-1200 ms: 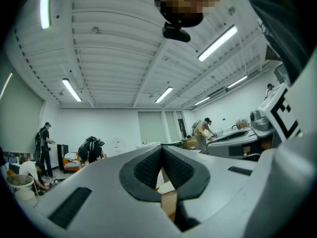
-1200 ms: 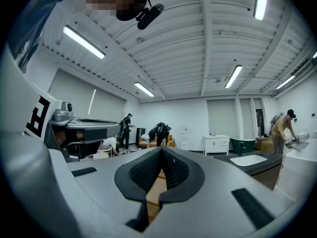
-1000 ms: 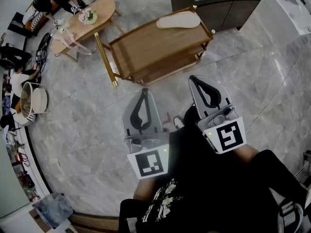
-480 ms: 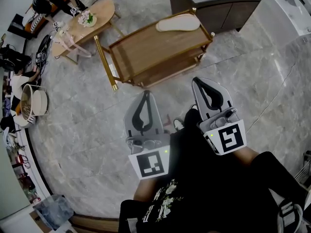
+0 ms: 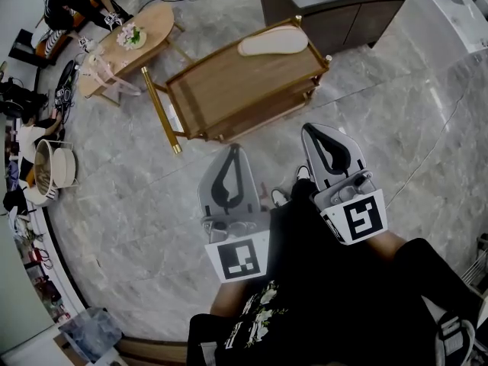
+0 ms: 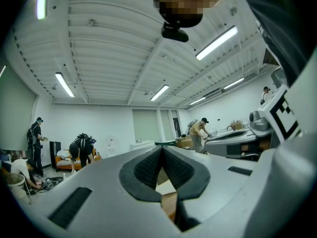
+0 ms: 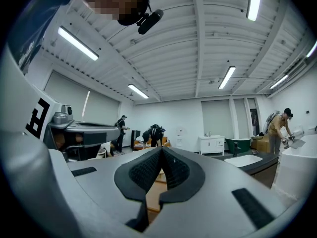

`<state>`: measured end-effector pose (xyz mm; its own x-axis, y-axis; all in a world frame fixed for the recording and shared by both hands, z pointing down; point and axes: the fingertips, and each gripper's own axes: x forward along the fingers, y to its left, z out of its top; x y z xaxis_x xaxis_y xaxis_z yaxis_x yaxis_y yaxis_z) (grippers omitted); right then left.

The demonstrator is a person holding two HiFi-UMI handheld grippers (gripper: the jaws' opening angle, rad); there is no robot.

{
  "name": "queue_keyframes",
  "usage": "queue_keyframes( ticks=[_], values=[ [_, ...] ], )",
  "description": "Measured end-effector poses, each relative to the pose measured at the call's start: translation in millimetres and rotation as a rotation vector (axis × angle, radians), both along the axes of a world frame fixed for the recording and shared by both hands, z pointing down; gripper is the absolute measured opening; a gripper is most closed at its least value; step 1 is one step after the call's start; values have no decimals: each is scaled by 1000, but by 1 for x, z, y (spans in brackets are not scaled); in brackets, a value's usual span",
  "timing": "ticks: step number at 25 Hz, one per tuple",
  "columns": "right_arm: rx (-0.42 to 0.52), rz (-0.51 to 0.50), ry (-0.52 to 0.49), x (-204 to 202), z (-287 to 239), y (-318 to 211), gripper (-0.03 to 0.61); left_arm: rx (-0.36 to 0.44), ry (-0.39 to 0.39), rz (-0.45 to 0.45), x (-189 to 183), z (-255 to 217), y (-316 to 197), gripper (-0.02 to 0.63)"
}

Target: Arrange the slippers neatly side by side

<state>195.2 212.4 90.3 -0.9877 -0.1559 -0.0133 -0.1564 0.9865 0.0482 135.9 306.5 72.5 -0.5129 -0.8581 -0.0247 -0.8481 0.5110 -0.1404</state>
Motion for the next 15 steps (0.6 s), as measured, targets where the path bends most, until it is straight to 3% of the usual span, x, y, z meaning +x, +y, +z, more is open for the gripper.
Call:
queue_keyframes(
  ticks=[15],
  values=[
    [-37,-49,-7,-25,-2,-45,-3,-39,9,-27,-18,-2,-43,2]
  ],
)
